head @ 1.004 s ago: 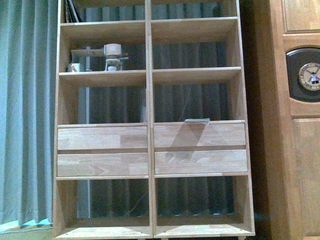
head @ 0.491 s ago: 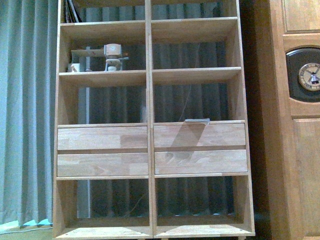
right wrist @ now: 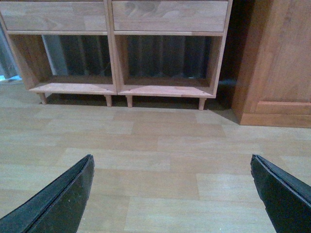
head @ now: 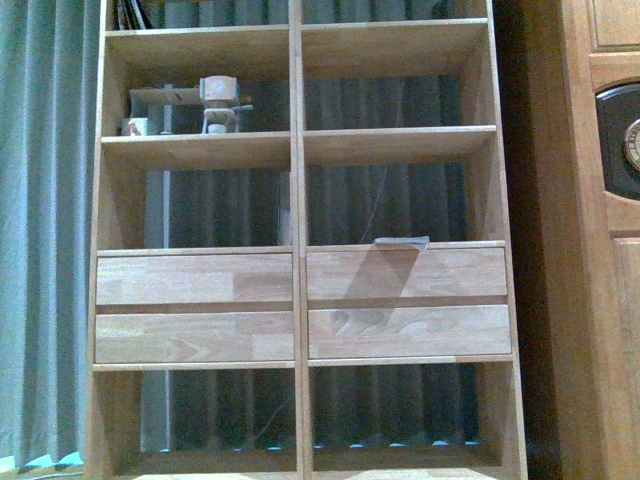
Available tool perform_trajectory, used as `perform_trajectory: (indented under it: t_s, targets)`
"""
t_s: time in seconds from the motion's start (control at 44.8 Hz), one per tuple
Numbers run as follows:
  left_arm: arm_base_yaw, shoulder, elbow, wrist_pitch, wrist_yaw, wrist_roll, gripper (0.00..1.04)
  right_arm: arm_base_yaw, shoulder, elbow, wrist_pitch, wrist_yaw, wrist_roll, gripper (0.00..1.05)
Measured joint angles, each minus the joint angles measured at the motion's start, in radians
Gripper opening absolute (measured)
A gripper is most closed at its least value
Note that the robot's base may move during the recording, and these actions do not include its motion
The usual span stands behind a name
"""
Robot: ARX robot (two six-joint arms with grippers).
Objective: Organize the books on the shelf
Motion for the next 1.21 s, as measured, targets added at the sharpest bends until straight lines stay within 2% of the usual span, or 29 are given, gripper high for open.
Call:
perform_trajectory:
  t_s: [1.205]
  targets:
    - [0.0, 0.0, 0.0, 0.0, 0.0, 0.0, 0.97, 0.0, 0.0, 0.0, 0.0, 0.0, 0.0, 0.98]
